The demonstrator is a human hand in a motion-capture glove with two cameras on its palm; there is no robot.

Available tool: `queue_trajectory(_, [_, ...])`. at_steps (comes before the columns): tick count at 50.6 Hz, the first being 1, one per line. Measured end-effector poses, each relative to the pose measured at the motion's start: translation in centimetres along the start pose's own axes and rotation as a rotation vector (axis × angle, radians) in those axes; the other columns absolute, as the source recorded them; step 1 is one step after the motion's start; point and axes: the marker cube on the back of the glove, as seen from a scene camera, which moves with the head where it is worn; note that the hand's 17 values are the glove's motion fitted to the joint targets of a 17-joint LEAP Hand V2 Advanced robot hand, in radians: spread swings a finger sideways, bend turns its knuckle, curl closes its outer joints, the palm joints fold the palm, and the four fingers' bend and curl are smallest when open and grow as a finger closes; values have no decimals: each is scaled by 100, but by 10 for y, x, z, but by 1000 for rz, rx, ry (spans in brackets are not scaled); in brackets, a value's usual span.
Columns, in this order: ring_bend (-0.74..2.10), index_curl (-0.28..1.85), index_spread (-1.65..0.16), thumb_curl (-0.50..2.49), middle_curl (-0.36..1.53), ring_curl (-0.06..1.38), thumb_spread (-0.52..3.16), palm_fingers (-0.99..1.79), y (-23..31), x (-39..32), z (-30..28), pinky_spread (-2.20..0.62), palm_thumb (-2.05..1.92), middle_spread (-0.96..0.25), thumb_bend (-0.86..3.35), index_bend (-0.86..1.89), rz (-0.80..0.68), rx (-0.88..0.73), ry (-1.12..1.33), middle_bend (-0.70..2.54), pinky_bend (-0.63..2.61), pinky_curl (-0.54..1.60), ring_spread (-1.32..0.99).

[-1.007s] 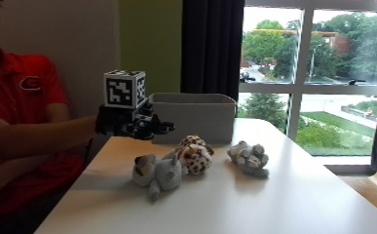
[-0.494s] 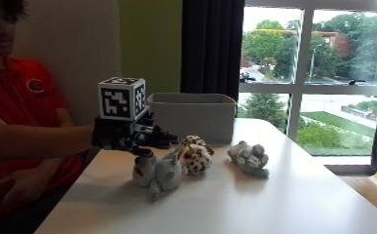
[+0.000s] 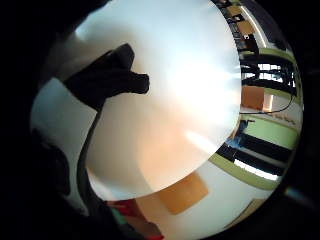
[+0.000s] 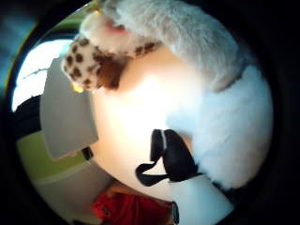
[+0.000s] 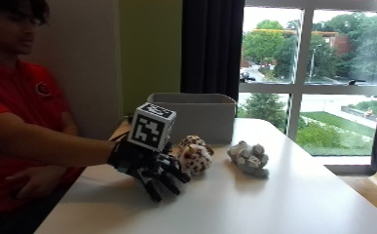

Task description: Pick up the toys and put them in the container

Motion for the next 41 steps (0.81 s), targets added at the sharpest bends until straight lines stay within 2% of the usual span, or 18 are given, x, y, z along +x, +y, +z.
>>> queue_trajectory(5, [38, 33, -45, 28, 15, 15, 117, 13, -2, -4, -4, 4, 17, -7, 4, 28, -22, -86, 55, 11, 107, 41, -2])
queue_trajectory(9, [48, 36, -47, 30, 14, 18, 120, 20, -5, -6, -5, 3, 21, -9, 5, 34, -30, -77, 66, 13, 101, 39, -5])
queue_trajectory(12, [52, 40, -48, 32, 14, 19, 123, 30, -7, -9, -5, -2, 26, -11, 7, 47, -30, -24, 41, 13, 95, 37, -8])
queue_trajectory(13, [58, 41, -47, 35, 14, 21, 124, 49, -7, -10, -4, -12, 33, -13, 11, 48, -28, -1, 36, 13, 103, 39, -12])
queue_trajectory(14, [58, 40, -47, 35, 13, 19, 124, 50, -7, -11, -4, -15, 34, -14, 11, 47, -27, 23, 32, 12, 102, 36, -14])
queue_trajectory(16, [66, 41, -46, 39, 13, 22, 123, 70, -7, -13, -3, -25, 42, -17, 15, 48, -23, 72, 25, 14, 108, 36, -21])
queue_trajectory(24, [79, 50, -42, 51, 20, 30, 101, 105, -6, -11, -4, -39, 60, -28, 18, 56, -36, 243, 21, 32, 98, 37, -39])
queue_trajectory(30, [84, 58, -39, 59, 27, 35, 83, 117, -4, 1, -7, -42, 67, -34, 20, 63, -18, 256, -4, 47, 92, 38, -45])
queue_trajectory(41, [93, 70, -35, 72, 37, 41, 59, 115, 5, 14, -36, -43, 73, -39, 22, 73, 30, 288, -63, 65, 91, 40, -49])
